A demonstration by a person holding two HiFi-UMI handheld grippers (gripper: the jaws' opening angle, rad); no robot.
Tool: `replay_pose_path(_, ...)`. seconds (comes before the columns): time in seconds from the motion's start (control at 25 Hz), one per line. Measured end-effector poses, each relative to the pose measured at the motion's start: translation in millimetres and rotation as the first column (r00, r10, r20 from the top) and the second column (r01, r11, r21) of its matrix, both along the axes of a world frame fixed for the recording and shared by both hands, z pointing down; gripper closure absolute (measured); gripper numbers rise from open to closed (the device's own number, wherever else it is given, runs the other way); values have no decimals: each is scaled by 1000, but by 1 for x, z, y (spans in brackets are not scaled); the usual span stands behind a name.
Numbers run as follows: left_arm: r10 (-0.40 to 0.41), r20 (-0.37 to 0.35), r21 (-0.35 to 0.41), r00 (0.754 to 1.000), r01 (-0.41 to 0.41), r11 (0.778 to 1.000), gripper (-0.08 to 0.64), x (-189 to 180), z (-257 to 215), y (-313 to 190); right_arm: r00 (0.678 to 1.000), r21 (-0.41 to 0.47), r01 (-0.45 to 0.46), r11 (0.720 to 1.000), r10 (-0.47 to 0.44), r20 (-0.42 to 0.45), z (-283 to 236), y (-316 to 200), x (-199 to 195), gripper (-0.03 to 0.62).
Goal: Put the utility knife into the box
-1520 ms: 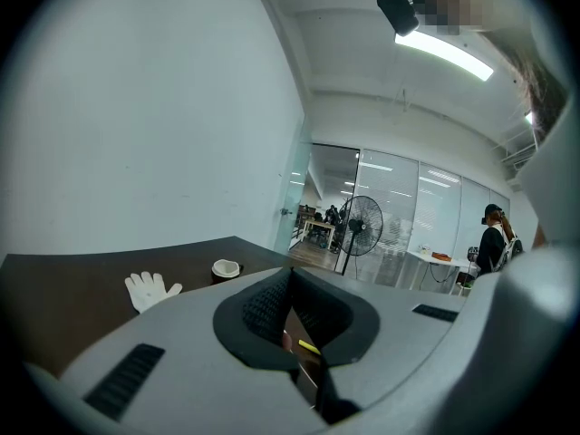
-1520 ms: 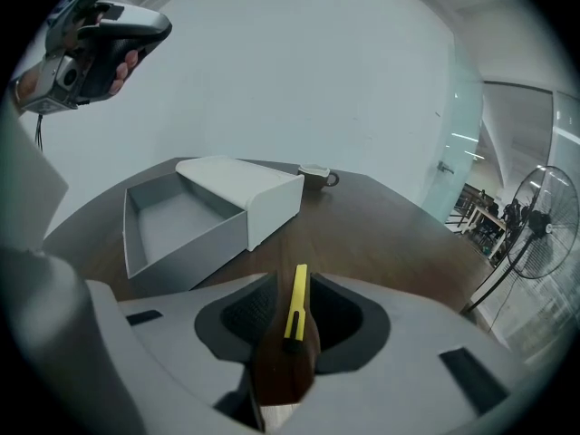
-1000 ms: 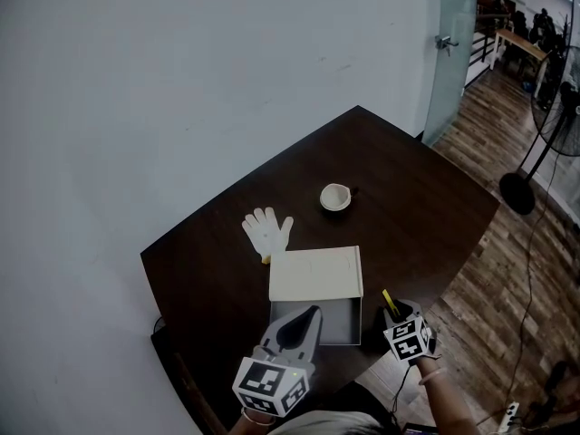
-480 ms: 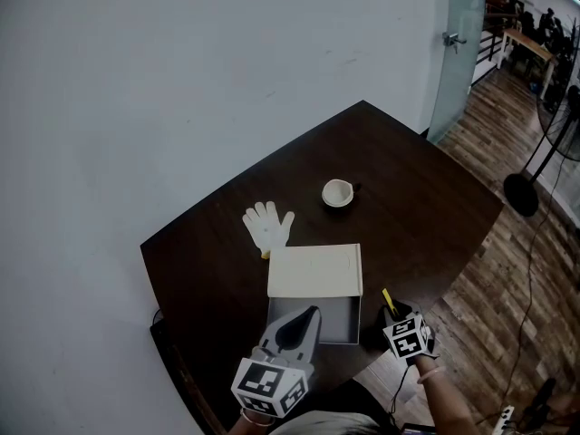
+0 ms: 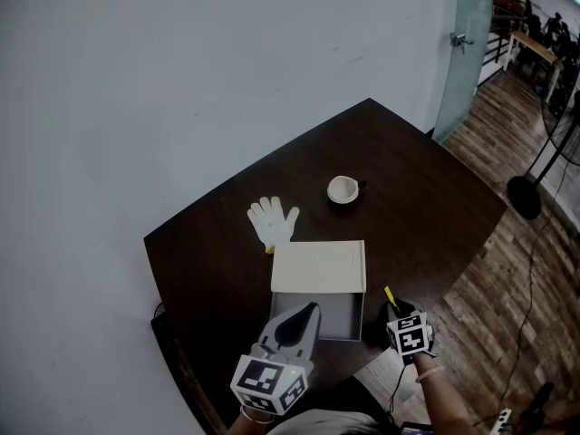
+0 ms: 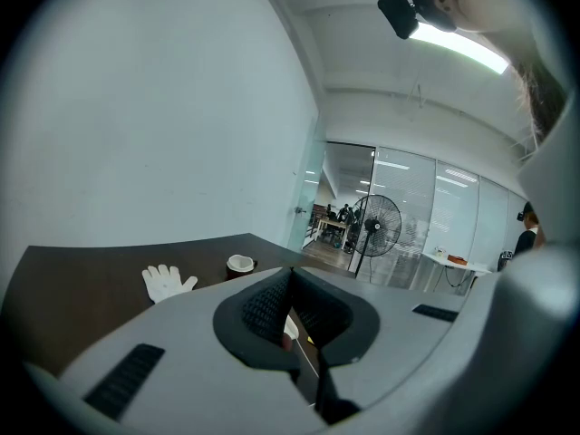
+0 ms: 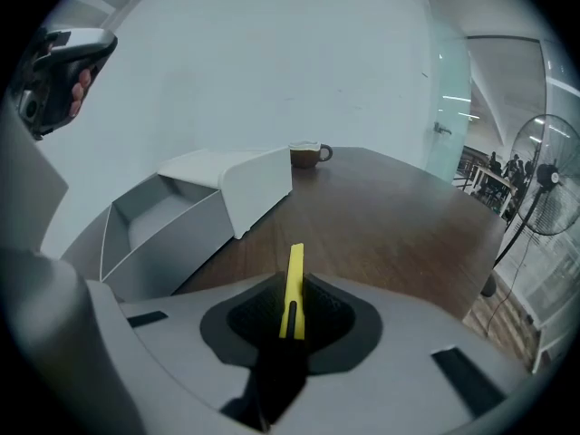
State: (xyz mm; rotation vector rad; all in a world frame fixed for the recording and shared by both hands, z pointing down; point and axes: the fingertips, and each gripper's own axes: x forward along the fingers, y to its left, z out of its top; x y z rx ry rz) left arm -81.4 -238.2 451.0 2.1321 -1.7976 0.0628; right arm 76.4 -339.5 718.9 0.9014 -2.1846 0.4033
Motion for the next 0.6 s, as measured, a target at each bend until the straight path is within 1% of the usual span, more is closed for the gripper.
replay_pose_path(0.16, 4, -1, 6, 1000, -4, 1000, 543, -1, 0, 5, 1000, 45, 12, 999, -12, -10, -8, 0, -4, 526)
replay_pose_path(0.6, 26, -11, 26, 1000, -26, 999, 543, -2, -8, 22, 1000, 100, -2, 995, 2, -3, -35, 19, -6, 528)
